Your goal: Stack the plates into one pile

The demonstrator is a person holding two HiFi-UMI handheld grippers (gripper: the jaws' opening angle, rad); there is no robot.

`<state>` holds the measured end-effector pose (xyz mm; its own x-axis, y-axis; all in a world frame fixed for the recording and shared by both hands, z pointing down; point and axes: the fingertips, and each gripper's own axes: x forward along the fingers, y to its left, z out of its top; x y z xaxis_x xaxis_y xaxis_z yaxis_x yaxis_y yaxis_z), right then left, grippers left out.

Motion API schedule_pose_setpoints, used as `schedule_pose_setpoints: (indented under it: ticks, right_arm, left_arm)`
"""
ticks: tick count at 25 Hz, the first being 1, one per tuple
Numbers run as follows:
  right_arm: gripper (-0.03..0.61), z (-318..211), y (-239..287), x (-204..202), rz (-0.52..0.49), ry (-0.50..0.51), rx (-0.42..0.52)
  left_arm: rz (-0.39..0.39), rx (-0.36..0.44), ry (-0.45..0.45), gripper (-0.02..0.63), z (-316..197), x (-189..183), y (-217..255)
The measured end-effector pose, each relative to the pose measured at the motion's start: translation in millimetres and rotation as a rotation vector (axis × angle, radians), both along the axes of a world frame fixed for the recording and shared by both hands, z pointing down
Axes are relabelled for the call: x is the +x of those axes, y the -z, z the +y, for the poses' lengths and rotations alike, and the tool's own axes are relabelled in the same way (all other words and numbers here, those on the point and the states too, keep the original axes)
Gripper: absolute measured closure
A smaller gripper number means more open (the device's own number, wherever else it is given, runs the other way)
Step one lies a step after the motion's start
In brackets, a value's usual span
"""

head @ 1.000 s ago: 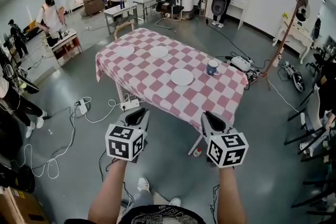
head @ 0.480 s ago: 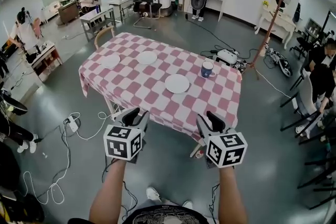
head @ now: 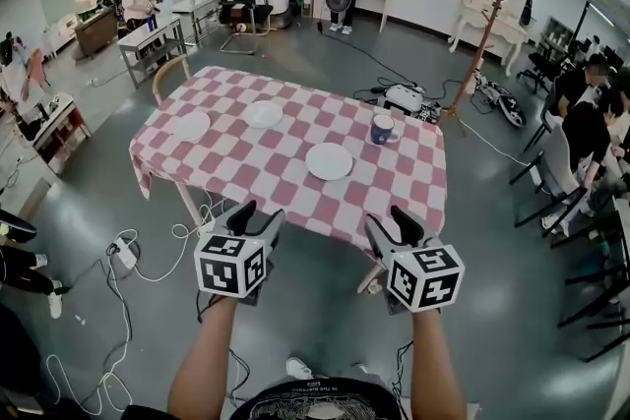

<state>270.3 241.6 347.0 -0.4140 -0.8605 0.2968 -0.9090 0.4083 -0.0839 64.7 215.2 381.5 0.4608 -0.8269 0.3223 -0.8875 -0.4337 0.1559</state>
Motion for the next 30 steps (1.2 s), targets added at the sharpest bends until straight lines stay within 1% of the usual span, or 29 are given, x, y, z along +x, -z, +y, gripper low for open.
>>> schedule_pose_setpoints:
  ticks: [3, 9, 15, 20, 25, 30]
  right_arm:
    - [0.348, -8, 1, -6, -0.003, -0.013, -0.004]
    - [0.336, -23, -3, -11, 0.0, -0.025, -0.01]
    - [0.333, -59, -16, -5, -0.017, -0.038, -0.025]
    - [0.333, -112, -29, 2, -0.035, -0.04, -0.035]
    - [0.333, -182, -38, 15, -0.037, -0.036, -0.05]
    - [0.333, -253, -40, 37, -0.032, -0.044, -0.064]
  left_arm:
    - [0.012, 0.004, 0.001, 0.369, -11, -7, 1]
    - [0.016, 0.01, -0.01, 0.364, -30, -11, 1]
    - [-0.001, 0.003, -0.022, 0.357, -65, -4, -8]
    - [-0.025, 0.001, -0.025, 0.357, -117, 4, -15]
    - [-0.042, -0.001, -0.023, 0.357, -189, 17, -18]
    - [-0.041, -0.014, -0.033, 0.357, -258, 40, -23]
